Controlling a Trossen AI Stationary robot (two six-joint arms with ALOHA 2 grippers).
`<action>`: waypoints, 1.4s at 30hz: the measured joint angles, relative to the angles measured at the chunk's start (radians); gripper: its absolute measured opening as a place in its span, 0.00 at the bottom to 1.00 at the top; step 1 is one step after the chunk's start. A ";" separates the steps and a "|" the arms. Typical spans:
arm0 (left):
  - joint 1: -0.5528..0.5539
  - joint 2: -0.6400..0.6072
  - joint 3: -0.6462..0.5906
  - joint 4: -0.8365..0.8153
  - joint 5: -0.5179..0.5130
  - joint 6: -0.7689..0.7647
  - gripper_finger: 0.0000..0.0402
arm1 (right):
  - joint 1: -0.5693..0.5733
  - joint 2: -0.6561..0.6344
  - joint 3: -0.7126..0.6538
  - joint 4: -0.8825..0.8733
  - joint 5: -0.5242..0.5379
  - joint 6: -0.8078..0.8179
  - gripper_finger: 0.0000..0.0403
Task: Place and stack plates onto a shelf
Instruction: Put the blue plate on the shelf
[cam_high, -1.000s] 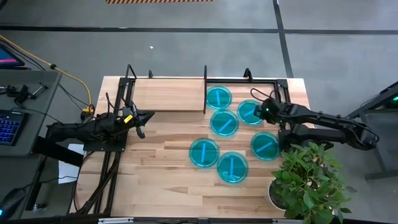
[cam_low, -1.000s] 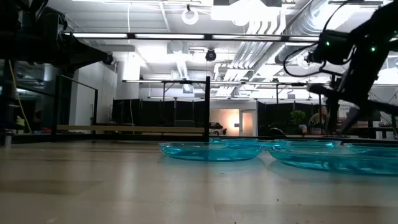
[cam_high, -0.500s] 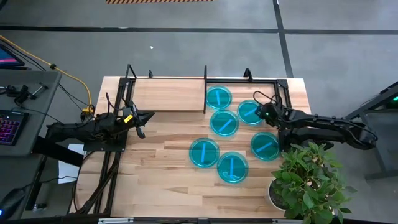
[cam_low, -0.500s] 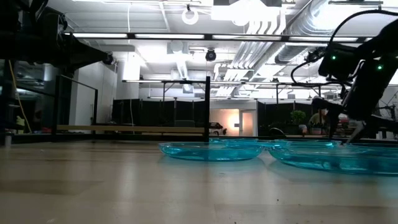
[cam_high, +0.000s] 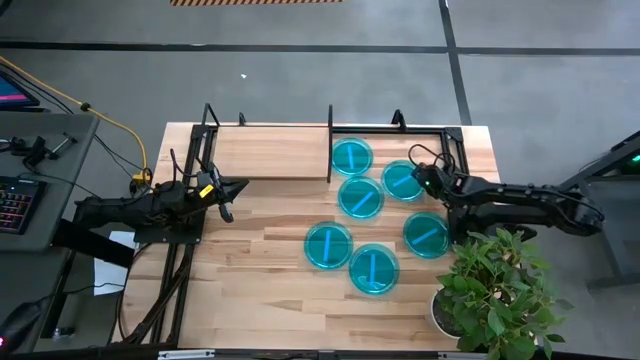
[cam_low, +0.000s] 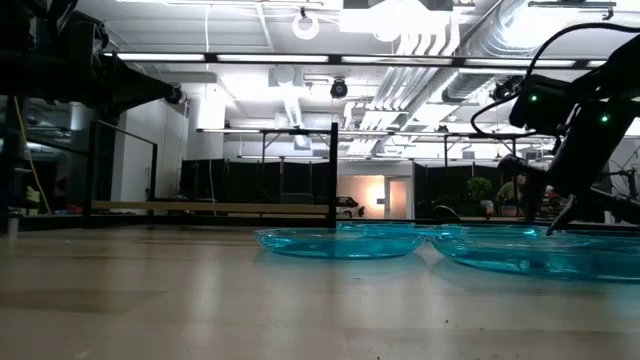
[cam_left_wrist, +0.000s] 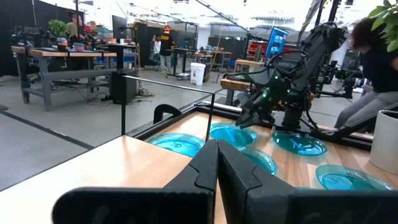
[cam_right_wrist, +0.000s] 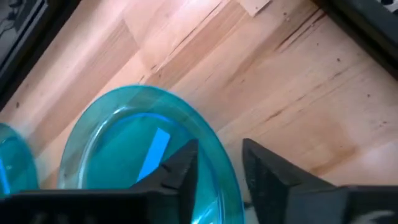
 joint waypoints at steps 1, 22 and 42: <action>0.000 0.000 0.000 0.000 0.000 0.000 0.00 | 0.000 0.017 0.001 0.015 0.000 -0.001 0.19; 0.000 0.000 0.000 0.000 0.000 0.000 0.00 | 0.000 0.031 0.013 0.160 -0.001 -0.077 0.00; 0.000 0.000 0.000 0.000 0.000 0.000 0.00 | 0.021 -0.119 0.487 -0.143 -0.303 -0.670 0.00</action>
